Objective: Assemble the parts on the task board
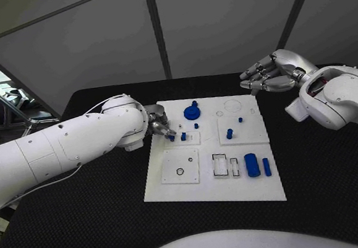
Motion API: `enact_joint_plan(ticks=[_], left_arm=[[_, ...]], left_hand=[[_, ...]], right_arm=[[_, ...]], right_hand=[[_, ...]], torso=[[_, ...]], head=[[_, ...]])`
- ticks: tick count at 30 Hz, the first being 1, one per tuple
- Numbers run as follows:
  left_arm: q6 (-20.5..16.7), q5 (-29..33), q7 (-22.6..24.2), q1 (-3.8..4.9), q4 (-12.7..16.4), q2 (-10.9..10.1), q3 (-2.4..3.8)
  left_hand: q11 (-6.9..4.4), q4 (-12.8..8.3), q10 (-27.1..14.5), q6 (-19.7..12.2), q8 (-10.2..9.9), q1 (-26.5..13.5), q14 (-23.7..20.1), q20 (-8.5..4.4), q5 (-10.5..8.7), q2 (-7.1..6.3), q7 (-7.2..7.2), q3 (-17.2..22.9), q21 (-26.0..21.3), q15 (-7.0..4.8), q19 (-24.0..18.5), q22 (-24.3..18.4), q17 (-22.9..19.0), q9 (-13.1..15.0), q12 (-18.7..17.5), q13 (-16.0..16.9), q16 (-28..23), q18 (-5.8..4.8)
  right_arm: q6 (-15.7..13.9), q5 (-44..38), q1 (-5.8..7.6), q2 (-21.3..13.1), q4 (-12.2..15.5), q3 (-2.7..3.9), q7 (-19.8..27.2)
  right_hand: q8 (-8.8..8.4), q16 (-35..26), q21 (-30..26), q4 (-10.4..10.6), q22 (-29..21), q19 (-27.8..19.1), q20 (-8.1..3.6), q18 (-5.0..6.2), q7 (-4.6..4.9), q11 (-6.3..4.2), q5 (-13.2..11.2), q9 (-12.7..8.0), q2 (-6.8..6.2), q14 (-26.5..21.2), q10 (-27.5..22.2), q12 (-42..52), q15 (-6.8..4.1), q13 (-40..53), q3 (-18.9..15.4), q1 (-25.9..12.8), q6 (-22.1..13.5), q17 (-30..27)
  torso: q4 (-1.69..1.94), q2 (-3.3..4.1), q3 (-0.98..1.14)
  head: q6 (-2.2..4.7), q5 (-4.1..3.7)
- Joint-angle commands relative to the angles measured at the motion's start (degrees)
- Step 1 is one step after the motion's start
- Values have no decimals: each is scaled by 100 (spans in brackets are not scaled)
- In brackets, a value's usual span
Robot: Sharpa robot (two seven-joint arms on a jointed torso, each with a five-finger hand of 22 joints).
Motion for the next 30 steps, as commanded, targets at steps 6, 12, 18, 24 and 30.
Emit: enact_joint_plan(ticks=[6,12,18,24,30], left_arm=[[115,-151,-136,-3,-17,7,-3],[218,-153,-143,-6,3,6,-3],[342,-153,-147,-10,31,11,-4],[419,-153,-161,-17,42,10,-4],[455,-153,-182,-20,40,15,-5]], left_hand=[[-3,-680,36,-5,31,-11,327,-29,20,-30,-20,723,25,-31,201,1023,468,13,30,-2,-17,-521],[-4,-690,38,-5,35,-21,327,-30,20,-40,-20,748,25,-31,202,1025,466,17,29,-4,-19,-521],[-4,-696,42,-5,38,-26,327,-30,20,-46,-20,762,27,-31,204,1027,467,20,33,-1,-19,-522],[-4,-696,42,-5,38,-26,327,-30,20,-46,-20,762,27,-31,204,1027,467,20,33,-1,-19,-522],[-5,-712,44,-5,46,-39,327,-31,23,-62,-21,800,23,-31,202,1025,466,27,29,-6,-20,-521]], right_arm=[[35,-31,10,5,9,4,58],[41,-34,10,9,7,4,60],[54,-35,10,9,7,4,62],[68,-43,10,6,19,4,66],[69,-49,10,2,24,4,65]], right_hand=[[9,-33,-32,0,-5,51,-3,63,1,-3,36,4,40,43,-26,17,1,-5,-22,33,-26,-5],[9,-33,-32,0,-5,51,-3,63,1,-3,36,4,40,43,-26,17,1,-5,-22,33,-26,-5],[9,-33,-32,0,-5,51,-3,63,1,-3,36,4,40,43,-26,17,1,-5,-22,33,-26,-5],[9,-43,-43,12,-11,57,-3,62,3,0,54,3,39,46,-28,19,3,-17,-28,23,-29,-9],[9,-43,-43,12,-11,57,-3,62,3,0,54,3,39,46,-28,19,3,-17,-28,23,-29,-9]], torso=[[7,-2,1],[0,-5,2],[-2,-4,2],[-1,-1,4],[-1,-3,3]], head=[[-15,-3],[-18,4],[-15,7],[1,3],[1,1]])
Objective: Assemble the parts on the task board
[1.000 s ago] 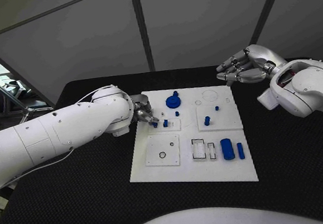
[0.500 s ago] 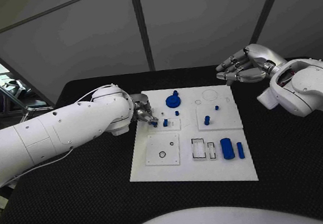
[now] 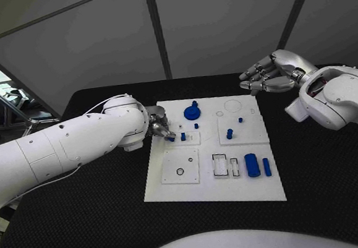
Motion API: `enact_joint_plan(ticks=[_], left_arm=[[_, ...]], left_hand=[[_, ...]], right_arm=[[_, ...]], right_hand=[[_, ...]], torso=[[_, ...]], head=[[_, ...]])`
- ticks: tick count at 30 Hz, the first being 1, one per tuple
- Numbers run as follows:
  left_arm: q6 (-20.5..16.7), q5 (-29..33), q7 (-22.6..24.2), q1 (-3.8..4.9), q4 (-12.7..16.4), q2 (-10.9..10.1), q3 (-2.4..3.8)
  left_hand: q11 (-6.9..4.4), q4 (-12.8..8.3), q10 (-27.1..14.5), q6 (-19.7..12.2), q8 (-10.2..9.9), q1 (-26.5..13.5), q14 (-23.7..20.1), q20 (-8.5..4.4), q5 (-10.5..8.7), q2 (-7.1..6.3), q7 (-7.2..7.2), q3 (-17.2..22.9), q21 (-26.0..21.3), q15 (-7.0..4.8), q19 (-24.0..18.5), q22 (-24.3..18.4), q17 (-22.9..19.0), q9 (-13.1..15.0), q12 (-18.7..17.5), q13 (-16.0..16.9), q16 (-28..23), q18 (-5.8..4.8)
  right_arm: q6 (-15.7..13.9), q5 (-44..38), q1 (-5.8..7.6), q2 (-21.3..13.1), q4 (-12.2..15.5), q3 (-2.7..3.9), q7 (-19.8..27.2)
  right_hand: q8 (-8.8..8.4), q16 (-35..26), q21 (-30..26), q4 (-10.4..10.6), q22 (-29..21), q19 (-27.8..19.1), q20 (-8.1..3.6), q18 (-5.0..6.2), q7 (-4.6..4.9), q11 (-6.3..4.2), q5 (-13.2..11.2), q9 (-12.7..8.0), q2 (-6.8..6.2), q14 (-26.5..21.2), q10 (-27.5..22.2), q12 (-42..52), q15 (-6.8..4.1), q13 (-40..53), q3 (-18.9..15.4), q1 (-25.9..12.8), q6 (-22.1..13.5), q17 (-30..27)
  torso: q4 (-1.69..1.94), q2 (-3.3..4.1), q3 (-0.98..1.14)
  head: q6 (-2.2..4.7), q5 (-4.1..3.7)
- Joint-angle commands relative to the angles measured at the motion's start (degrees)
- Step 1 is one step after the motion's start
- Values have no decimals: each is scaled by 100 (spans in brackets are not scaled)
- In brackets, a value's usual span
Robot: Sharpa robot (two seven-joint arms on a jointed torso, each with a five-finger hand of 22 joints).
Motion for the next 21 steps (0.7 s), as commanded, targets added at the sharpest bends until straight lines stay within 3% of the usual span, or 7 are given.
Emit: enact_joint_plan(ticks=[1,12,21], left_arm=[[207,-42,-102,-18,7,9,-15],[186,-41,-86,-19,-42,86,-15],[125,-39,-78,-19,-117,164,-17]], left_hand=[[-8,-707,46,-4,25,12,326,-32,40,-12,-21,754,21,-33,201,1024,467,-1,29,-4,-19,-521],[-5,-697,62,1,38,-40,326,-31,39,-17,-20,792,14,-30,198,1021,466,10,47,12,-21,-519],[-27,-604,116,56,108,-341,328,-35,19,-64,-58,797,23,-40,209,1039,467,57,99,56,-19,-523]], right_arm=[[39,-23,11,-1,14,4,63],[37,-26,11,7,10,4,64],[39,-26,11,9,11,4,58]], right_hand=[[9,-16,-20,12,-5,36,18,62,3,0,21,3,39,46,-28,20,3,-5,-28,23,-28,-5],[9,-16,-20,12,-5,36,18,62,3,0,21,3,39,46,-28,20,3,-5,-28,23,-28,-5],[9,-23,-27,22,-9,39,19,61,5,2,32,3,40,47,-30,21,5,-12,-32,14,-31,-7]], torso=[[0,2,0],[-1,5,-2],[-1,5,0]], head=[[2,-3],[-8,-16],[-23,-23]])
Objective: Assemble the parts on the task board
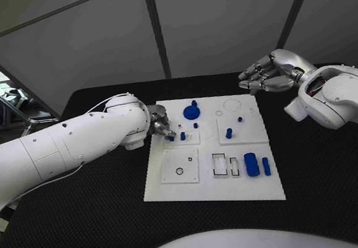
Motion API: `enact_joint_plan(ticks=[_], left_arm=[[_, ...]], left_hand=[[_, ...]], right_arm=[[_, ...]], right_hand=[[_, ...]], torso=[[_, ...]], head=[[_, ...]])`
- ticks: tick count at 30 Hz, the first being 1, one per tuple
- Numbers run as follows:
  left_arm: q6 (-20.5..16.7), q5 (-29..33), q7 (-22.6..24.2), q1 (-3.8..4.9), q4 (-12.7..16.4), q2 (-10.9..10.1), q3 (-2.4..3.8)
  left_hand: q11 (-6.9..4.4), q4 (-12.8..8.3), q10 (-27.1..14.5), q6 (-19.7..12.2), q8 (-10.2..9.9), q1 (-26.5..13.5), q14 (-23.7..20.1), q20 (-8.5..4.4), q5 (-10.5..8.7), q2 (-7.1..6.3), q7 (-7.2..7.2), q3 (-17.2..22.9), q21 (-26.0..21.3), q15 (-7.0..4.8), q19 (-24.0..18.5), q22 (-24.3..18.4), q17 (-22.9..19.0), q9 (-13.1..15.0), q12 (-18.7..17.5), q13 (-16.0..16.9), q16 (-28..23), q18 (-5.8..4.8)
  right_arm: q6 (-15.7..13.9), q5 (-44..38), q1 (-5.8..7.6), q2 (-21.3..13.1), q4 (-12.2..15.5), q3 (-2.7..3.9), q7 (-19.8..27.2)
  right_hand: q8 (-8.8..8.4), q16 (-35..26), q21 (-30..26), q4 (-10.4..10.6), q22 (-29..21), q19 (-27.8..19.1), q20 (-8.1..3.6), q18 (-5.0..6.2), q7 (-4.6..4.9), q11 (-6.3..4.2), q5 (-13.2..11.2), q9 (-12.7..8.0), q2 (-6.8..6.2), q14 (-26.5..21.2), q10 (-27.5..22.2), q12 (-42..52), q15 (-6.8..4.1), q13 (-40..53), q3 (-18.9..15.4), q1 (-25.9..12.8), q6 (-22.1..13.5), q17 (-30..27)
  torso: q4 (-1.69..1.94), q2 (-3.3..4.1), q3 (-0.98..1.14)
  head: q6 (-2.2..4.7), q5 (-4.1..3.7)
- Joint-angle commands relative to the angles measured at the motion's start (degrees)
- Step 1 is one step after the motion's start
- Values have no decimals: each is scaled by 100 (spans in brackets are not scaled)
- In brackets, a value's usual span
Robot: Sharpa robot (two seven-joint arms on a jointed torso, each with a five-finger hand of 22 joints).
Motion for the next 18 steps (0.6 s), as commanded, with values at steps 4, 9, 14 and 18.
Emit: enact_joint_plan(ticks=[4,9,14,18], left_arm=[[146,7,-53,-24,-39,67,-24],[206,7,-89,-23,-100,105,-36],[255,7,-114,-23,-149,134,-46],[263,7,-121,-23,-177,151,-51]], left_hand=[[-36,-353,66,39,61,-226,319,-45,-13,-28,-55,354,27,-62,215,1047,468,23,52,19,-19,-524],[-45,-311,74,56,71,-325,319,-54,-18,-53,-68,257,29,-71,219,1053,468,29,67,33,-19,-526],[-52,-294,81,73,81,-365,320,-59,-19,-57,-77,206,41,-77,227,1064,469,35,82,48,-19,-529],[-59,-282,91,90,92,-391,320,-63,-20,-57,-85,167,51,-81,234,1073,470,41,98,64,-18,-532]], right_arm=[[32,-14,11,3,13,4,54],[38,-14,11,0,16,4,50],[47,-14,11,-5,18,4,46],[53,-14,11,-4,17,4,44]], right_hand=[[9,-23,-28,7,-5,39,19,61,5,2,32,3,40,47,-30,21,5,-5,-17,14,-31,-8],[9,-23,-28,7,-5,39,19,61,5,2,32,3,40,47,-30,21,5,-5,-17,14,-31,-8],[9,-23,-28,7,-5,39,19,61,5,2,32,3,40,47,-30,21,5,-5,-17,14,-31,-8],[9,-23,-28,7,-5,39,19,61,5,2,32,3,40,47,-30,21,5,-5,-17,14,-31,-8]], torso=[[-3,-2,3],[-4,-4,1],[-1,-3,1],[-2,-1,0]], head=[[-13,-7],[-25,-13],[-27,-21],[-33,-26]])
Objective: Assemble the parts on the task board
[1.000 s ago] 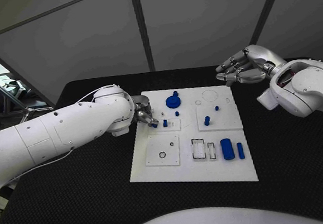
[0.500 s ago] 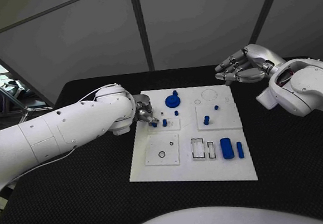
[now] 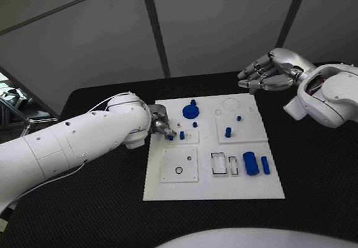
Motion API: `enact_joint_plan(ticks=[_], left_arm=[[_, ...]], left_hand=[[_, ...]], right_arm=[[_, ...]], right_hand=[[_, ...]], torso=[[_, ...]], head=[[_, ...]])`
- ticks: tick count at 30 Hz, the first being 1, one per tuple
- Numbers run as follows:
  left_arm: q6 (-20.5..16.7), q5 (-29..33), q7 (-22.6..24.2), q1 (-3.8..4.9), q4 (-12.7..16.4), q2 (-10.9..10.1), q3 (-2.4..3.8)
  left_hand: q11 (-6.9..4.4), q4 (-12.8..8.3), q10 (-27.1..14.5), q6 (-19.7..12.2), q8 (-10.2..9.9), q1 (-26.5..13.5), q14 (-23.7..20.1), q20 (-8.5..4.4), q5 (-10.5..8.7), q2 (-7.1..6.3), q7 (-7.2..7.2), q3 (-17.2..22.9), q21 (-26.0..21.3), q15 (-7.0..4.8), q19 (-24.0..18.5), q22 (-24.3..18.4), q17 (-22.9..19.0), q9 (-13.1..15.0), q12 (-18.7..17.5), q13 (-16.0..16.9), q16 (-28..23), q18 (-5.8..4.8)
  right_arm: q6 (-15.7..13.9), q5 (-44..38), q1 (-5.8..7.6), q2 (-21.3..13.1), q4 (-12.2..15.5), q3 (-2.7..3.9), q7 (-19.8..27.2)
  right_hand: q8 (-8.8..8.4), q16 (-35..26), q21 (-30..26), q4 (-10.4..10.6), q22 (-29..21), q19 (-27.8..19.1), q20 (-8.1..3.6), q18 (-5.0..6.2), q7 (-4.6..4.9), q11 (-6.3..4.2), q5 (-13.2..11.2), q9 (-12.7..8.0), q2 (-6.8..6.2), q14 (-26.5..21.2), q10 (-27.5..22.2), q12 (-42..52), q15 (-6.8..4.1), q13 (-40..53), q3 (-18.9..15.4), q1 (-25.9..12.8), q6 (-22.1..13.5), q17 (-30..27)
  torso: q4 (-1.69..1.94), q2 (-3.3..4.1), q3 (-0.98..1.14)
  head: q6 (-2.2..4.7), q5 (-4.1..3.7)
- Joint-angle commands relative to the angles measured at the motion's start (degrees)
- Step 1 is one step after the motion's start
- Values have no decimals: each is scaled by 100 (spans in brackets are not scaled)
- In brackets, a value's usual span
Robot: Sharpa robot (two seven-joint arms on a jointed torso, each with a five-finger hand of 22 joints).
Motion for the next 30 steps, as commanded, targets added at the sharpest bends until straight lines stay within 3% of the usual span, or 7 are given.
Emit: enact_joint_plan(ticks=[1,14,30], left_arm=[[190,11,-89,-26,-22,21,-28],[28,11,-124,-26,-89,57,-32],[-393,108,-115,-29,-110,22,-31]], left_hand=[[-26,-85,42,25,26,-77,320,-44,-15,-8,-38,32,19,-41,258,1075,470,9,36,12,-18,-535],[-34,243,30,107,32,-507,319,-58,-14,-94,-48,-788,24,-53,273,1100,471,16,42,0,-21,-542],[-12,671,-72,71,54,-636,320,-50,-4,-114,-27,-1927,-25,-38,262,1097,474,48,-47,-135,-22,-533]], right_arm=[[43,-12,11,2,12,4,47],[48,-14,11,-1,12,4,44],[5,-24,11,-15,22,4,64]], right_hand=[[9,-23,-28,7,-6,40,19,61,5,2,32,3,40,47,-30,21,5,-6,-17,14,-31,-8],[9,-30,-36,18,-10,43,19,61,6,4,41,3,38,48,-33,22,7,-13,-24,3,-33,-11],[9,-39,-46,20,-16,46,20,60,6,3,49,2,34,48,-36,24,8,-22,-27,5,-36,-14]], torso=[[1,2,-1],[4,3,-1],[6,0,-4]], head=[[-5,-6],[1,-17],[15,-32]])
